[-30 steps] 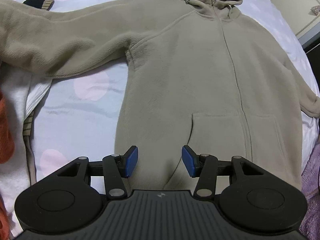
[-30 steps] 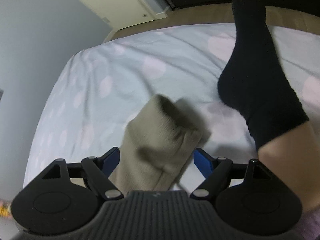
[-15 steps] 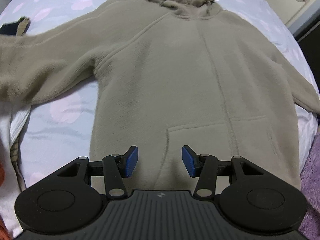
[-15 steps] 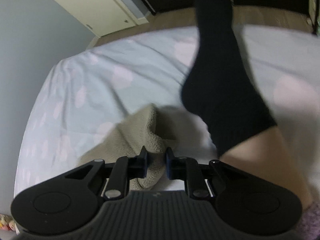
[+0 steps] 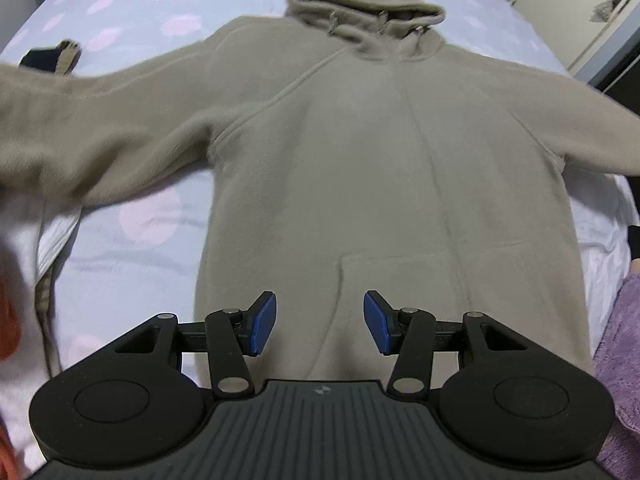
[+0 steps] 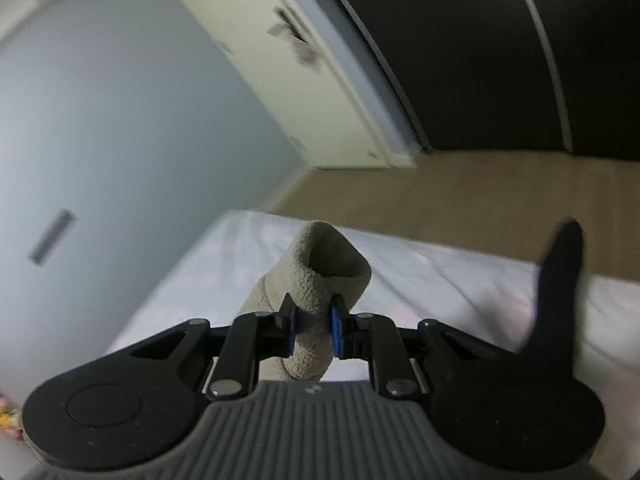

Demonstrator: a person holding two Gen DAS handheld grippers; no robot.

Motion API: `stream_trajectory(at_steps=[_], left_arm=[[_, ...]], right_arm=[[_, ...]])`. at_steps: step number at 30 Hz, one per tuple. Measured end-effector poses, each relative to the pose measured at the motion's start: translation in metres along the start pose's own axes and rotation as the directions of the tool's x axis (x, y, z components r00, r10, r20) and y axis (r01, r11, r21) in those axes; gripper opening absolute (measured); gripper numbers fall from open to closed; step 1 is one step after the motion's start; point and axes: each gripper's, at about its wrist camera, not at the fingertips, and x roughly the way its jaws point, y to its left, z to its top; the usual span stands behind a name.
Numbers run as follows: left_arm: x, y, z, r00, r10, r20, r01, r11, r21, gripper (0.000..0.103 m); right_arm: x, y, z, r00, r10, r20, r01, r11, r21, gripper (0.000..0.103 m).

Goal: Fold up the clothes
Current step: 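Grasp a sleeve cuff with the right gripper and lift it high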

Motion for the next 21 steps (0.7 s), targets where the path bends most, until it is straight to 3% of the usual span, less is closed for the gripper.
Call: stream_trajectory(at_steps=[5,9,15,21], left_arm=[[-0.012,0.010,0.004,0.999,0.023,0.025,-0.022,0.999,-0.023,0.046],[-0.020,0.012,0.009,0.998,0.025,0.051,-0.024,0.999,-0.023,0.046],[-0.025,0.007,0.012,0.995,-0.018,0.097,0.018,1.000,-0.001,0.046],[-0.042,0.009,0.005,0.982,-0.088,0.166,0.087,0.996,0.013,0.046]], right_arm=[[0.025,-0.017,-0.015,0.998,-0.048,-0.030,0.049,0.998,0.042,0.019],[0.011,0.005,-0.007,1.000,-0.014,-0.018,0.015,0.999,0.036,0.019],[-0.045,0.106,0.018,0.987,0.153,0.041,-0.148,0.983,-0.106,0.019],[-0.108,0.248,-0.001,0.952,0.307,0.012,-0.289,0.909,-0.301,0.020]])
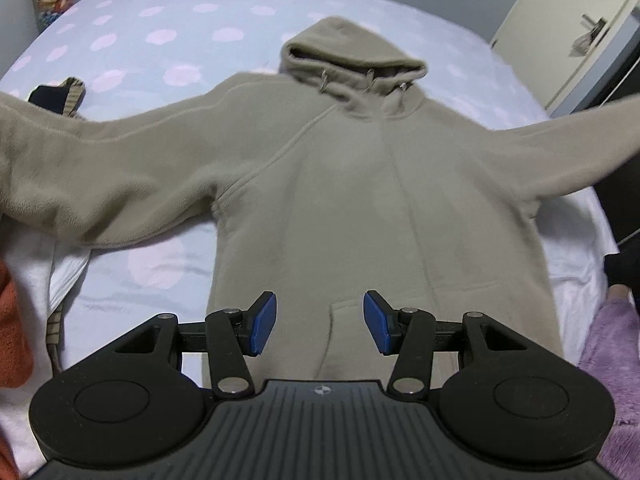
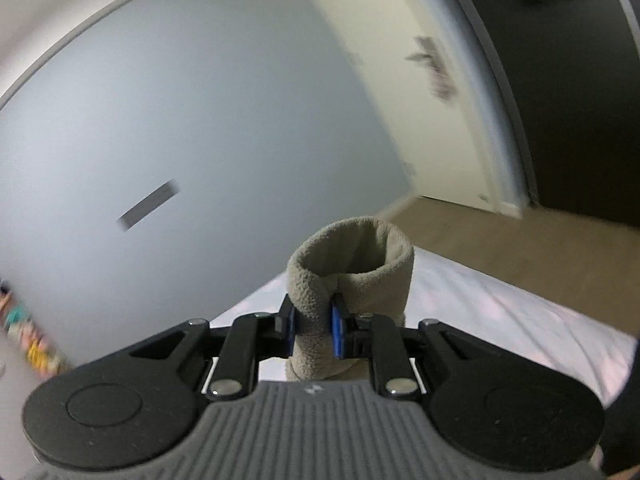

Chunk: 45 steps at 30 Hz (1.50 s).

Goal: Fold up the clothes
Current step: 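Grasp a sleeve cuff with the right gripper and lift it high, then lay the held sleeve across the hoodie body and open the right gripper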

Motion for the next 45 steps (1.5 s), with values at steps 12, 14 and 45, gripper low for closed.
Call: stream_trajectory(at_steps=[12,14,45], left_arm=[[-0.039,0.043,0.008,0.992,0.018,0.123,-0.017,1.000,-0.015,0.046],[-0.042,0.053,0.012,0.990,0.021,0.142,-0.018,1.000,-0.020,0.046],[-0.014,0.102,0.040,0.985,0.009,0.171,0.005,0.997,-0.078,0.046]], right_arm=[[-0.002,0.243,-0.116,0.956,0.268,-0.117,-0.287,0.939,-0.188,0.020],[0.007,0.266,-0.145,0.946,0.289,-0.147,-0.313,0.933,-0.177,0.020],[0.111,0.320,-0.359,0.774,0.272,-0.571,-0.442,0.878,-0.182,0.050]])
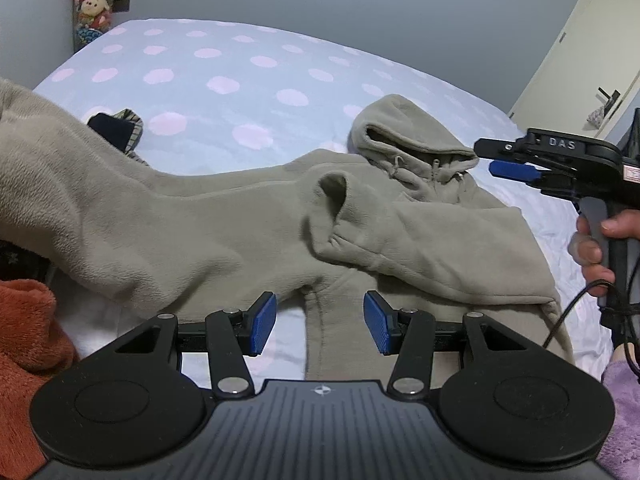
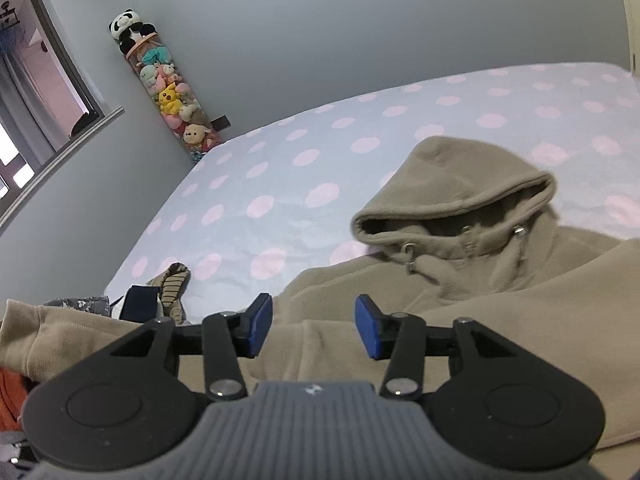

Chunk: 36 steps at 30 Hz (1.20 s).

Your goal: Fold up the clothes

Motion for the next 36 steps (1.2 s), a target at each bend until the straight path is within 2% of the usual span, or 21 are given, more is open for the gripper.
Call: stream_trajectory(at_steps=[9,13,17,20,22,27,31,34,36], left_arm=[[-0.030,-0.042,-0.007,1.000,0.015,0.023,-0.016,0.997,0.074,0.047],[-0.039,-0.059,-0.011,0.999,0.009,0.036,-0.013,0.995,0.096,0.052],[-0.029,-0.073,-0.007,0.999,-0.003,0.035,-0.001,0.994,0.110,0.055],[-0.012,-0.080,0.001,0.999,-0.009,0.039,0.005,0.994,0.113,0.060],[0.002,-0.081,0.005,0.999,-0.008,0.044,0.003,0.994,0.107,0.060],[0.049,-0.072,0.017,0.998,0.015,0.067,-0.020,0.998,0.066,0.062],[0.087,-0.060,0.028,0.997,0.052,0.060,-0.054,0.998,0.038,0.062],[0.112,-0.049,0.038,0.997,0.068,0.037,-0.067,0.998,-0.016,0.062],[0.126,-0.043,0.042,0.997,0.065,0.032,-0.064,0.997,-0.044,0.062]], right_arm=[[-0.069,-0.035,-0.015,0.999,-0.052,-0.002,0.052,0.997,-0.054,0.057],[-0.107,-0.062,-0.031,0.995,-0.097,0.000,0.096,0.989,-0.117,0.061],[-0.138,-0.101,-0.054,0.987,-0.161,0.001,0.158,0.968,-0.196,0.062],[-0.149,-0.139,-0.075,0.973,-0.233,-0.007,0.223,0.939,-0.262,0.062],[-0.149,-0.165,-0.090,0.959,-0.281,-0.017,0.264,0.918,-0.294,0.062],[-0.133,-0.223,-0.120,0.933,-0.350,-0.082,0.312,0.902,-0.298,0.062],[-0.108,-0.241,-0.131,0.931,-0.347,-0.117,0.293,0.898,-0.330,0.064],[-0.080,-0.234,-0.133,0.919,-0.384,-0.092,0.313,0.850,-0.424,0.073],[-0.060,-0.229,-0.134,0.909,-0.412,-0.068,0.330,0.808,-0.488,0.073]])
